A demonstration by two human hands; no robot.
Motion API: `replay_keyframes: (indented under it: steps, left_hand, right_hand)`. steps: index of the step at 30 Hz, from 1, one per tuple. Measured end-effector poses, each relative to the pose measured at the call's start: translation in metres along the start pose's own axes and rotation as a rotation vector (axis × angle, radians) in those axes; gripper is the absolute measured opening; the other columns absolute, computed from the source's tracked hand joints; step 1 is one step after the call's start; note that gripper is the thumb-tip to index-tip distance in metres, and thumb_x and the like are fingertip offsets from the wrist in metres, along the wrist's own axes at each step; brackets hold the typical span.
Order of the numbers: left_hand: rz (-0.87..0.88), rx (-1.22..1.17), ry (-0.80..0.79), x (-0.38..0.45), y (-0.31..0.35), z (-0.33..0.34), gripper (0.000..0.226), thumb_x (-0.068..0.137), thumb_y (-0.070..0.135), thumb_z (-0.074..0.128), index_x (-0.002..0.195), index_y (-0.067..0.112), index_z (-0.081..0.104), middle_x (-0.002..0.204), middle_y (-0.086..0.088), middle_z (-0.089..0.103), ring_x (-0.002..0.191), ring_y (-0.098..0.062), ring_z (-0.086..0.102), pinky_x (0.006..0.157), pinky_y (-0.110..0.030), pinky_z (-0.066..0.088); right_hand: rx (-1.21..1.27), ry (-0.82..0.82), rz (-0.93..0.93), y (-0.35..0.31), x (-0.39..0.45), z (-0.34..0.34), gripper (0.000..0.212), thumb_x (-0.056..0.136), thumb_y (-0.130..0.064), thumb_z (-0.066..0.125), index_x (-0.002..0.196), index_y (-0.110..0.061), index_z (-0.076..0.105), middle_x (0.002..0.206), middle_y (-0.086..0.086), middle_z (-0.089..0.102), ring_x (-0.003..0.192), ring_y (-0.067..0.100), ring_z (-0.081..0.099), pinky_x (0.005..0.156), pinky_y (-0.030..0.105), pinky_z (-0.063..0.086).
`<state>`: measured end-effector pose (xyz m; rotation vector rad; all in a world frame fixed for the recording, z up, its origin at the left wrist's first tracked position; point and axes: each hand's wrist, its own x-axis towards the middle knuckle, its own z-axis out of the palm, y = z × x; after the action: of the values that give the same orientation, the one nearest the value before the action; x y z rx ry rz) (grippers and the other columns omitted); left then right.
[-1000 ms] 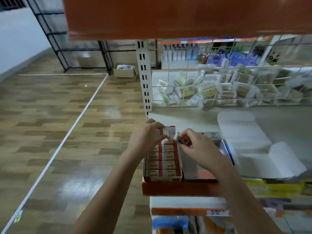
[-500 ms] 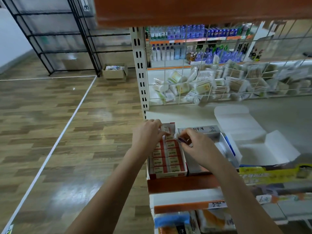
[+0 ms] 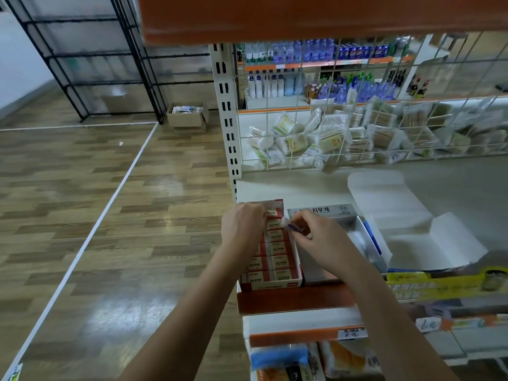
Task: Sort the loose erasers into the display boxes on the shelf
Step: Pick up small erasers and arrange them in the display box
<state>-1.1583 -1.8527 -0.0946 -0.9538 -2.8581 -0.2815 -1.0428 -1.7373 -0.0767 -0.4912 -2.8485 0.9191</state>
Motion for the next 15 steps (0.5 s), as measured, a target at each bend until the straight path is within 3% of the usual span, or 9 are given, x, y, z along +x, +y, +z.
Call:
replay_keyframes:
  steps: [3,8,11,15]
  left_hand:
    - [0.001,0.037,0.006,0.004,0.004,0.000,0.022,0.094,0.014,0.049,0.083,0.015,0.067,0.077,0.000,0.063,0.061,-0.014,0.052,0.051,-0.024,0.035]
    - [0.048,0.120,-0.059,0.007,0.014,-0.001,0.022,0.091,0.003,0.049,0.078,0.012,0.064,0.076,-0.002,0.064,0.063,-0.017,0.051,0.057,-0.026,0.041]
    - [0.058,0.095,-0.097,0.009,0.011,-0.004,0.023,0.093,0.009,0.049,0.076,0.013,0.064,0.072,-0.001,0.063,0.064,-0.017,0.057,0.056,-0.027,0.045]
    - [0.057,-0.016,-0.140,0.006,0.010,-0.019,0.024,0.096,0.027,0.046,0.088,0.014,0.065,0.080,0.000,0.062,0.071,-0.016,0.057,0.055,-0.026,0.039]
  right_hand:
    - [-0.005,0.001,-0.010,0.000,-0.001,-0.001,0.018,0.093,-0.028,0.055,0.110,-0.021,0.054,0.105,-0.004,0.063,0.093,0.011,0.058,0.081,0.026,0.049]
    - [-0.024,0.001,-0.011,0.001,-0.002,-0.002,0.019,0.092,-0.028,0.055,0.109,-0.021,0.054,0.105,-0.004,0.064,0.095,0.012,0.059,0.082,0.030,0.050]
    - [-0.029,-0.015,-0.012,0.000,-0.003,-0.004,0.020,0.092,-0.028,0.054,0.111,-0.021,0.053,0.106,-0.005,0.062,0.092,0.010,0.057,0.079,0.025,0.048]
    - [0.009,-0.023,-0.008,-0.001,-0.005,-0.017,0.019,0.090,-0.028,0.057,0.109,-0.025,0.055,0.105,-0.008,0.063,0.093,0.007,0.058,0.079,0.023,0.049]
